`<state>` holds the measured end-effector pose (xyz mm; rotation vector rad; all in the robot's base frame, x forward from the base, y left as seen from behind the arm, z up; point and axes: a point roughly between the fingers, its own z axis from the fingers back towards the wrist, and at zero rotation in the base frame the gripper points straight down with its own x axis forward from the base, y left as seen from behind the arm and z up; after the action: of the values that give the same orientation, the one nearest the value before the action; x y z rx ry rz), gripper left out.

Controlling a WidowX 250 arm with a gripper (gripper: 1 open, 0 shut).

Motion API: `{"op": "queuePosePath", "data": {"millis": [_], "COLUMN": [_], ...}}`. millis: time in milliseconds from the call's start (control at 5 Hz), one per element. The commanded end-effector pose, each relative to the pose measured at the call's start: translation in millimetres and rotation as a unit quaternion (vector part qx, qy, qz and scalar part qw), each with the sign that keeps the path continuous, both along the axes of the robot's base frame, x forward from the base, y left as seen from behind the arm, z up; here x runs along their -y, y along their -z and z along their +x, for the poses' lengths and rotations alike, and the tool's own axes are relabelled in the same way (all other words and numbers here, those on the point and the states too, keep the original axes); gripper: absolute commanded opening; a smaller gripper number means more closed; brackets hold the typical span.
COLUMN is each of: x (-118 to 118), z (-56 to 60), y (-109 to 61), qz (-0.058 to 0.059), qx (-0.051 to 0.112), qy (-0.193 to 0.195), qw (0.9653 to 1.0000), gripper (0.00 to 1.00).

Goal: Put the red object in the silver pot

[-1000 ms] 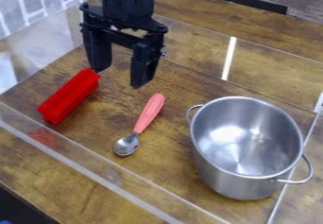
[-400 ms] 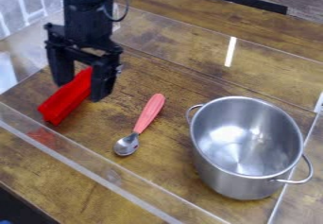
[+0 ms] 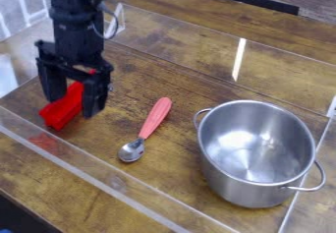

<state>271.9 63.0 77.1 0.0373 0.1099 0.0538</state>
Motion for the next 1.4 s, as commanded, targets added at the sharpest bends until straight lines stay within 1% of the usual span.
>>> {"op": "queuePosePath", "data": {"millis": [0, 200, 400, 600, 800, 1000, 1200], "x": [-8, -8, -9, -6, 10, 32, 59], "z": [1.8, 2.8, 3.8, 3.7, 8.5, 16.7, 29.4], "y": [5.9, 18.7, 26.1, 22.2, -10.4, -48.5, -79.2], "qz": [0.001, -0.001, -0.003, -0.002, 0.006, 0.015, 0.018], "qx": [0.014, 0.011, 0.009, 0.011, 0.027, 0.050, 0.068], "qy": [-0.008, -0.009, -0.010, -0.011, -0.006, 0.005, 0.023], "qw": [0.9999, 0.9999, 0.9999, 0.9999, 0.9996, 0.9986, 0.9973], "gripper": [1.00, 1.00, 0.00, 0.00, 0.00, 0.00, 0.00]}}
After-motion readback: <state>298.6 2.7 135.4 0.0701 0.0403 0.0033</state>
